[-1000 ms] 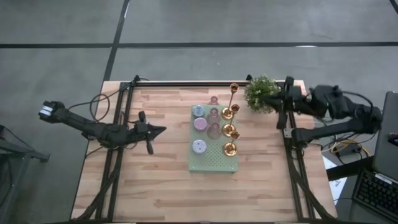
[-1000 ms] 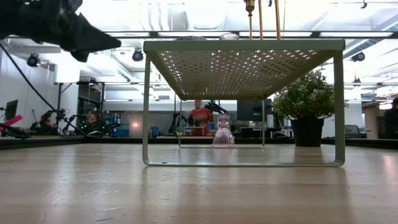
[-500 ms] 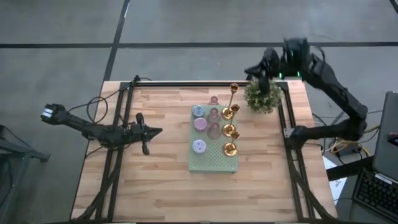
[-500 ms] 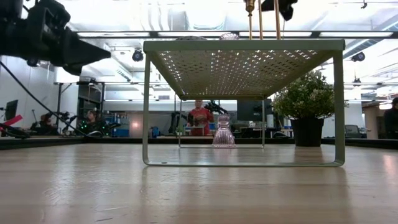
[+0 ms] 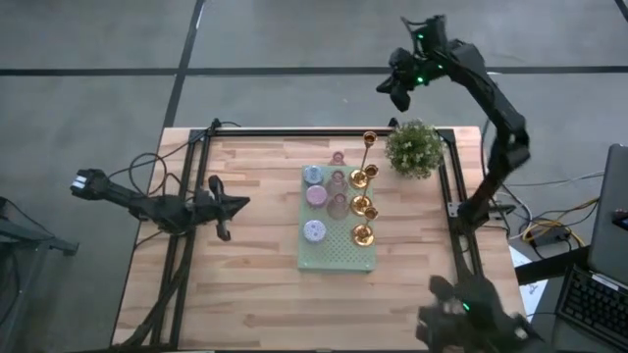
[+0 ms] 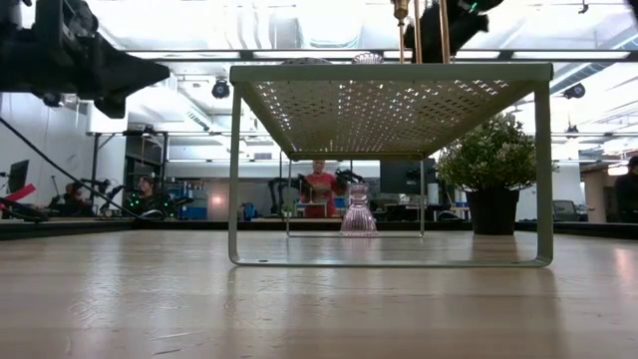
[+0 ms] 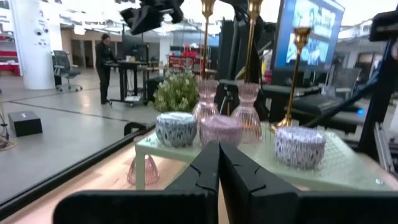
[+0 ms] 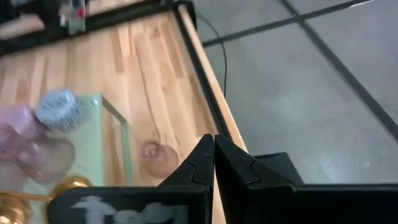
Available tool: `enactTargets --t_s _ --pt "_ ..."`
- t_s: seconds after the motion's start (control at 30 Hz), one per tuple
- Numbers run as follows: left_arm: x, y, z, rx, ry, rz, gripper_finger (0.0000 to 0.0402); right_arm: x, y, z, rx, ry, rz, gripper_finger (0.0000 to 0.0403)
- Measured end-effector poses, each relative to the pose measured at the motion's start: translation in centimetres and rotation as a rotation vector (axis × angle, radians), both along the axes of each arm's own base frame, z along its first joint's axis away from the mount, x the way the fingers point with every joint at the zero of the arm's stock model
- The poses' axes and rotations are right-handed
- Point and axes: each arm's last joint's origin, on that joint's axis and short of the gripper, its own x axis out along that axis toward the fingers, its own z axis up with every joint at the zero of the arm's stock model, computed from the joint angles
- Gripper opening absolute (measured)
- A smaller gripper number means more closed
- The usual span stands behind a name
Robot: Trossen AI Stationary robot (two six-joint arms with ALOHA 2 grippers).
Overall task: Pick & Place candle stick holders
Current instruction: Put the purple vase on the shelf aligned with the other purple vase
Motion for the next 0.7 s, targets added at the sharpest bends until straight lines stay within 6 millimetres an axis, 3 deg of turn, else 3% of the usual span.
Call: enactTargets --t_s 0.2,0.4,0.53,0.7 --pt "0.0 0.0 0.0 0.0 0.002 -0.001 0.0016 2.2 -4.1 -2.6 0.007 0.077 0.069 0.0008" --pt "0.0 0.0 0.0 0.0 0.002 -0.001 0.0014 2.9 -6.9 -5.1 0.06 0.138 0.112 0.0009" --pt "0.0 0.0 0.0 0.0 0.002 -0.002 0.0014 4.2 -7.7 -7.7 0.161 0.177 0.124 0.0026" --pt "0.0 0.0 0.0 0.0 0.002 -0.003 0.0014 5.5 -8.4 -10.2 0.221 0.152 0.203 0.008"
